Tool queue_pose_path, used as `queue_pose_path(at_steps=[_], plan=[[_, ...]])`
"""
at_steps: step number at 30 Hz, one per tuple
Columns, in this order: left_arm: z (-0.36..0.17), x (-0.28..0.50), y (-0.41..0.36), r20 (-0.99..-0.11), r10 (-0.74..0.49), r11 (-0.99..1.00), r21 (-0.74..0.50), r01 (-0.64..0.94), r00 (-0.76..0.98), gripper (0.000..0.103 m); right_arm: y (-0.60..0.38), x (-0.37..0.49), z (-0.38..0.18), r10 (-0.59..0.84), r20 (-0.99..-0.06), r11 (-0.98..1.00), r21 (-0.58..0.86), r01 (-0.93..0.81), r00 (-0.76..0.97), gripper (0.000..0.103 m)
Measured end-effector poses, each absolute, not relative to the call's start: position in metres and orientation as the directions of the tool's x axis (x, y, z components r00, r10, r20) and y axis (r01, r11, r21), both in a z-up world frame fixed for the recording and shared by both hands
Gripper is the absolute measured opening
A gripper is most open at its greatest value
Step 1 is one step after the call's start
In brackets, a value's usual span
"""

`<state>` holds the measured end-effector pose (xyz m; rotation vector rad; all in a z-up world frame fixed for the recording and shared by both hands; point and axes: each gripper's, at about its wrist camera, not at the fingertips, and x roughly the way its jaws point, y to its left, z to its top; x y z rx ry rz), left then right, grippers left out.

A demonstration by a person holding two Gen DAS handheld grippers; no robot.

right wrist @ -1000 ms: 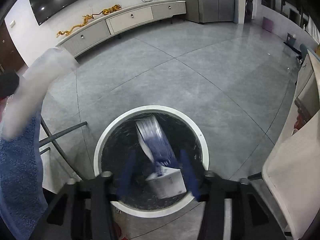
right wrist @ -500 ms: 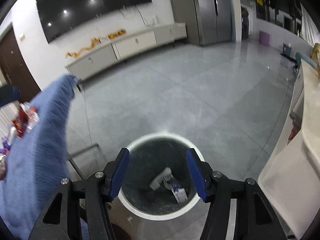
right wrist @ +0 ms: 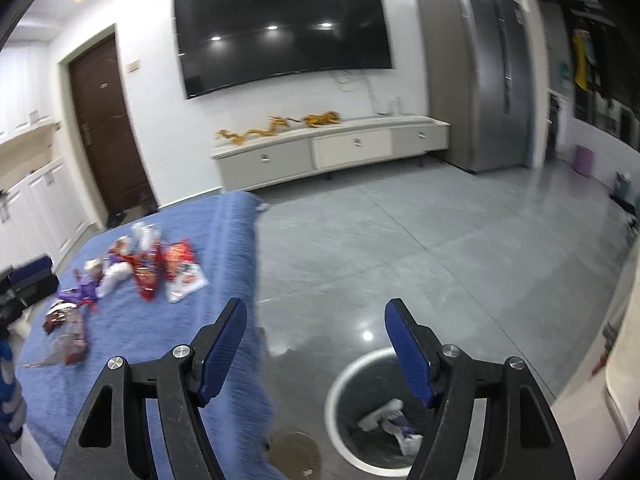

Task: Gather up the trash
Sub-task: 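Return both tools to the rug and grasp the clear plastic bag with the left tool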

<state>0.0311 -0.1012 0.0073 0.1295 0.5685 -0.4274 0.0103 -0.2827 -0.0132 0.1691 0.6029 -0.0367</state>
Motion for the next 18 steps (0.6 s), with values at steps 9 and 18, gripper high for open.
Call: queue_pose_path(at_steps=[9,18], plan=[[-0.071,0.052,-0.013,-0.674,-0.139,0.976,0.030,0.215,0.726,0.072,-0.200,0.051,-0.015,0.141,-0.582,0.989,0.120,-0.087,0.801,0.072],[-0.112,0.065,0.006,-0.760,-0.183,0.976,-0.064,0.208,0.624,0.051,-0.141,0.100,-0.036,0.256,-0.633,0.966,0.132,-0.223,0.731,0.072]])
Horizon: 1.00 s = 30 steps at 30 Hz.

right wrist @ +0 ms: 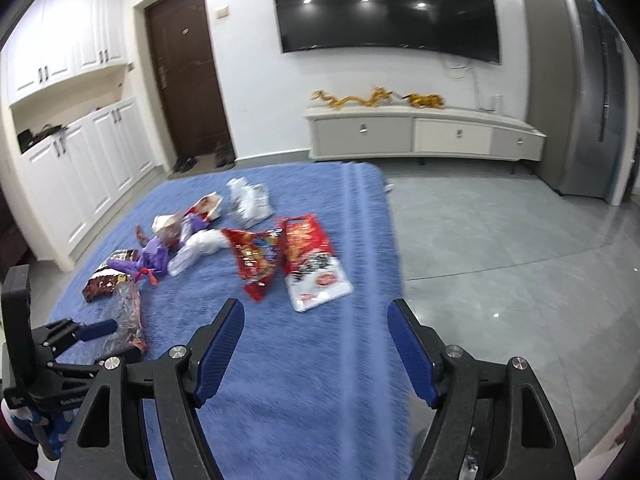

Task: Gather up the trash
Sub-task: 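Return both tools to the rug and grasp the clear plastic bag with the left tool, then grasp the red chip bag with the right tool while the left tool holds the clear bag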

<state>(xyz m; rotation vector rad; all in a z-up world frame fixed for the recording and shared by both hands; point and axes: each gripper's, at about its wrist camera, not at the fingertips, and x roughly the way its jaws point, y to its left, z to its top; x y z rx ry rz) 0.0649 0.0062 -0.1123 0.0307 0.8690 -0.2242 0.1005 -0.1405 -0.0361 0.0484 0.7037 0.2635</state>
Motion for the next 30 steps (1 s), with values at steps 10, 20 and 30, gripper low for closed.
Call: queue_pose_path(at_steps=[10,20,30], plan=[[-0.115,0.076,0.011,-0.754,-0.222,0.970,-0.109,0.216,0.619,0.014,-0.093,0.170,-0.066,0.329,-0.670,0.938,0.148,-0.314,0.666,0.072],[-0.098,0.074,0.028,-0.721,-0.265,0.964,-0.194,0.180,0.640,0.013,-0.059,0.220,-0.100,0.321,-0.711,0.931,0.119,-0.344,0.625,0.072],[-0.070,0.053,0.028,-0.686,-0.253,0.967,-0.178,0.180,0.682,0.013,-0.073,0.202,-0.082,0.413,-0.647,0.904,0.207,-0.374,0.640,0.027]])
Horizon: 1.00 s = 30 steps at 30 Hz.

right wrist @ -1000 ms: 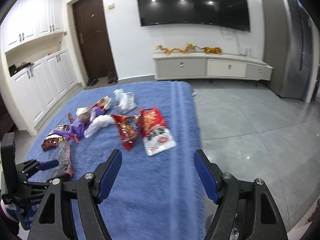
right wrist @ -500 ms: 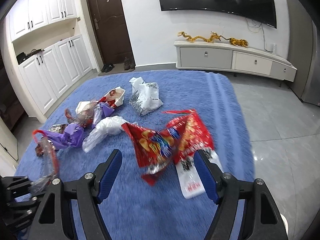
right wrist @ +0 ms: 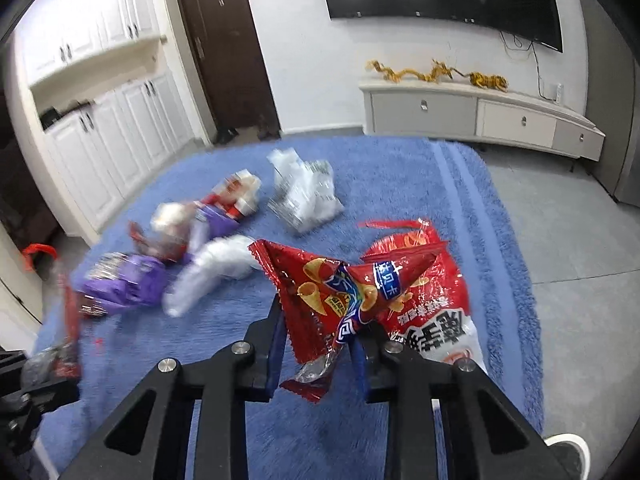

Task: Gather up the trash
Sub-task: 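Grasp the red chip bag with the right tool while the left tool holds the clear bag, then carry both bags over the bin and open both tools to drop them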

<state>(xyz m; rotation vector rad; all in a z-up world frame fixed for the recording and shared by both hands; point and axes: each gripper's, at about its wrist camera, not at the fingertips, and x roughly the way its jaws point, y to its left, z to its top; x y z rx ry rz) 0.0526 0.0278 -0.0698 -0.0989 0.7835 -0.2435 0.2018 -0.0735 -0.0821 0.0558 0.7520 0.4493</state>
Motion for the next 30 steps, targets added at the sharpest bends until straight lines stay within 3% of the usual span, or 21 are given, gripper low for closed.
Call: queue_pose_path(at_steps=[7,13,22,30], plan=[[-0.036,0.032,0.008,-0.628,-0.334,0.942,-0.203,0.266,0.703,0.013,-0.119,0.138,-0.035,0.476,-0.532,0.879,0.257,-0.403,0.700,0.027],[-0.017,0.030,-0.045,-0.622,-0.443,0.889,-0.210,0.407,0.646,0.013,-0.189,0.080,-0.023,0.383,-0.505,0.923,0.238,-0.302,0.773,0.027],[-0.036,0.053,-0.195,-0.719,-0.536,0.748,-0.162,0.644,0.442,0.014,-0.319,0.018,-0.094,0.111,-0.657,0.979,0.199,0.030,0.746,0.027],[-0.082,0.078,-0.329,-0.808,-0.529,0.640,-0.179,0.747,0.260,0.016,-0.385,0.012,-0.176,0.049,-0.784,0.957,0.213,0.195,0.619,0.030]])
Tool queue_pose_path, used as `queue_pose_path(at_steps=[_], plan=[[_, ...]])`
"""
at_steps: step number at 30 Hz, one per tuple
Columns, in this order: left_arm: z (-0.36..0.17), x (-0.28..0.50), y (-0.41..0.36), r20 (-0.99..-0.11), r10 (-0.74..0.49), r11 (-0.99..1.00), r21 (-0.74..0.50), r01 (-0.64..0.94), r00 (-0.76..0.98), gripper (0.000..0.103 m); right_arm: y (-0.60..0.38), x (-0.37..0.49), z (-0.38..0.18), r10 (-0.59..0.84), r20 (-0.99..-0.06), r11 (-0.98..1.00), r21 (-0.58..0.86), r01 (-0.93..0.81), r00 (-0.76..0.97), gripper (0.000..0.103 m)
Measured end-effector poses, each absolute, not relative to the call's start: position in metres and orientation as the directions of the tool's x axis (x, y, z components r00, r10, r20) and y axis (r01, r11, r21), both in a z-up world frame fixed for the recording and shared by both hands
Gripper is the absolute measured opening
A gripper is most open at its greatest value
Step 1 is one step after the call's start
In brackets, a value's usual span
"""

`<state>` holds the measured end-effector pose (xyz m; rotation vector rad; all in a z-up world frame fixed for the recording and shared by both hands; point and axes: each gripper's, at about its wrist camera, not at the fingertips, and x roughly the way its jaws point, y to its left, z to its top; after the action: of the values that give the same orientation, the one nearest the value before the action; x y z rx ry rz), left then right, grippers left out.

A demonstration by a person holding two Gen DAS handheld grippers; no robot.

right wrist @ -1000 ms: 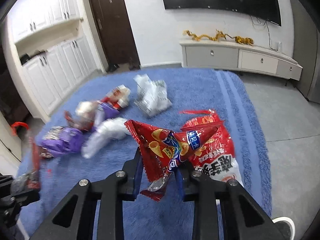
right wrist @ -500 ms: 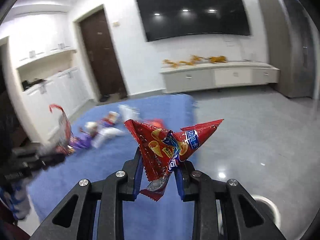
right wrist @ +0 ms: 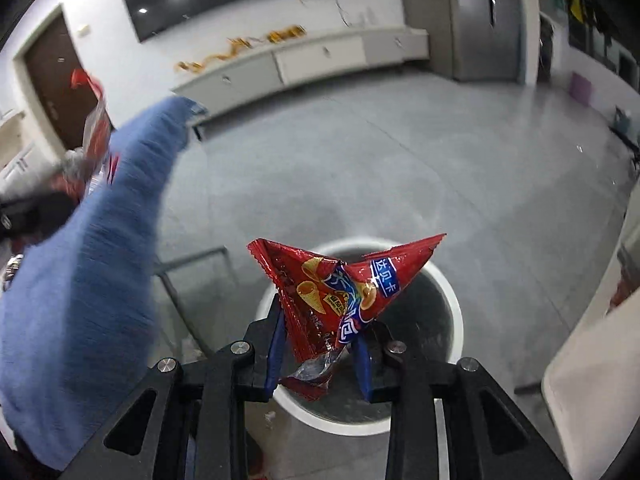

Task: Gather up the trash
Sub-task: 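Carry both bags over the bin and open both tools to drop them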

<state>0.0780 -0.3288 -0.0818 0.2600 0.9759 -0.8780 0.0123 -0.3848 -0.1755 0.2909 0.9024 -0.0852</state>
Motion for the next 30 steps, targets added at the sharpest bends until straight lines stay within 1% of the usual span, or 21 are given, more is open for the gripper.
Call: queue_pose_path(at_steps=[2,3,4,5,6,8,9,10,14,19,24,30], plan=[[-0.090,0.086,-0.350,-0.818,-0.525,0.629,-0.187,0.755,0.235,0.016,-0.395,0.015,-0.191,0.050,-0.801,0.951,0.221,0.218,0.596,0.030],[-0.095,0.090,-0.361,-0.823,-0.527,0.621,-0.201,0.758,0.213,0.017,-0.399,0.016,-0.195,0.048,-0.806,0.949,0.222,0.226,0.590,0.034],[-0.099,0.091,-0.370,-0.827,-0.525,0.616,-0.207,0.760,0.201,0.018,-0.402,0.019,-0.198,0.048,-0.810,0.946,0.224,0.233,0.585,0.042],[-0.103,0.093,-0.376,-0.830,-0.522,0.615,-0.210,0.760,0.193,0.019,-0.404,0.019,-0.201,0.045,-0.813,0.945,0.223,0.240,0.580,0.045],[-0.106,0.096,-0.383,-0.834,-0.522,0.614,-0.219,0.759,0.182,0.023,-0.407,0.019,-0.205,0.041,-0.817,0.944,0.220,0.245,0.575,0.048],[-0.110,0.100,-0.388,-0.835,-0.526,0.614,-0.243,0.751,0.160,0.036,-0.410,0.019,-0.209,0.037,-0.824,0.943,0.215,0.252,0.565,0.053],[-0.111,0.102,-0.391,-0.833,-0.531,0.618,-0.254,0.744,0.157,0.049,-0.411,0.020,-0.210,0.033,-0.827,0.943,0.212,0.257,0.561,0.055],[-0.111,0.102,-0.390,-0.828,-0.538,0.621,-0.262,0.739,0.159,0.056,-0.413,0.019,-0.211,0.029,-0.828,0.942,0.210,0.261,0.560,0.056],[-0.105,0.106,-0.398,-0.813,-0.558,0.626,-0.282,0.727,0.165,0.057,-0.411,0.015,-0.209,0.011,-0.827,0.935,0.209,0.288,0.562,0.057],[-0.090,0.103,-0.389,-0.781,-0.587,0.633,-0.277,0.723,0.214,0.057,-0.418,0.000,-0.197,-0.021,-0.819,0.922,0.205,0.327,0.574,0.057],[-0.063,0.103,-0.353,-0.722,-0.621,0.658,-0.271,0.702,0.304,0.057,-0.417,-0.019,-0.169,-0.054,-0.788,0.913,0.209,0.349,0.614,0.057],[-0.032,0.095,-0.298,-0.689,-0.590,0.709,-0.192,0.679,0.421,0.057,-0.396,-0.021,-0.132,-0.060,-0.738,0.925,0.213,0.315,0.673,0.057]])
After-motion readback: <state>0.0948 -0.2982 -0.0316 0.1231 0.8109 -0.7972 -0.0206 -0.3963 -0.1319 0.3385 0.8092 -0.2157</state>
